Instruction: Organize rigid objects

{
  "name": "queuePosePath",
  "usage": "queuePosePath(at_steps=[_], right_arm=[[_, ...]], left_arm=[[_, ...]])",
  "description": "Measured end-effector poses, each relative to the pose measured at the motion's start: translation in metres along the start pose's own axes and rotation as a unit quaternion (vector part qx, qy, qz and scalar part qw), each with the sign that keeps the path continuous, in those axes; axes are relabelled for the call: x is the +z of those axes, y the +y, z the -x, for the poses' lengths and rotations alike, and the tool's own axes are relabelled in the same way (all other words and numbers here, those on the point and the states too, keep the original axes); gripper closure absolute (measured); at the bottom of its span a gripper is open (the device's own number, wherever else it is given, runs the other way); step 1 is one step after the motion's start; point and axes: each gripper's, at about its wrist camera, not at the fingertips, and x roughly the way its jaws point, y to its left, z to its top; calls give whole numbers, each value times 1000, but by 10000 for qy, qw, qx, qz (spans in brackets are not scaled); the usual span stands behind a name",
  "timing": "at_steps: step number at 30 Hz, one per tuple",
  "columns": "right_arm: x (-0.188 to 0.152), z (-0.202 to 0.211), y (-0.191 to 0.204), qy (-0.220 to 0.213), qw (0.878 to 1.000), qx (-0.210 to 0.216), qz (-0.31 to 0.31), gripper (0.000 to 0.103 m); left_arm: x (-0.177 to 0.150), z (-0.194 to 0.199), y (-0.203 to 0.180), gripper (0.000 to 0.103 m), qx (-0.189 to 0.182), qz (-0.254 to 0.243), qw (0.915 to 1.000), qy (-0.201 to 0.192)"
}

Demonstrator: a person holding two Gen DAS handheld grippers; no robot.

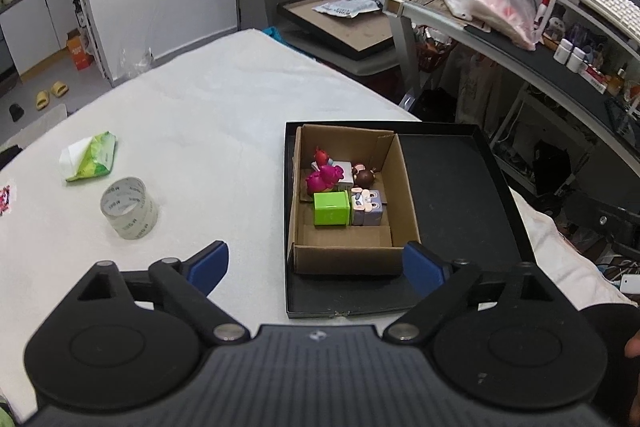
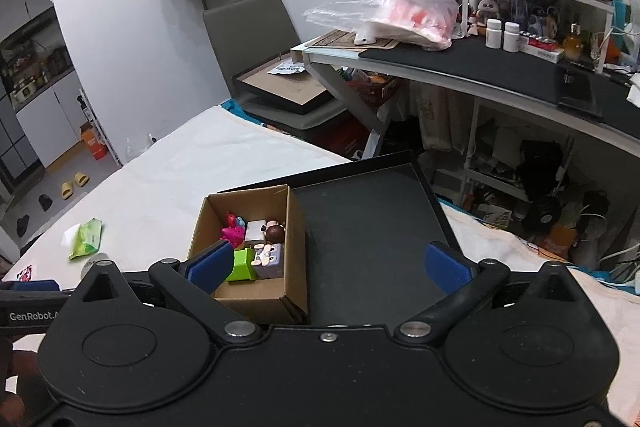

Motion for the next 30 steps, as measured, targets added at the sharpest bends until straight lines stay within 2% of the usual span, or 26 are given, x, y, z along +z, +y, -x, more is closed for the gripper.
queuePosePath(at_steps=[5, 13, 24, 30], right_arm=[[-2, 15, 3, -40, 9997, -217, 90, 0], [-8, 38, 9, -27, 9998, 105, 190, 0], [-11, 58, 13, -271, 9992, 37, 286, 0], [-13, 57, 10, -230, 9994, 54, 251, 0]], left_arm=[[-3, 19, -2, 9, -76, -37, 9999, -65], [-11, 41, 0, 9, -80, 28, 9999, -141], [-25, 62, 0, 9, -9, -30, 9998, -197], [-26, 70, 1, 9, -8, -98, 9997, -244]])
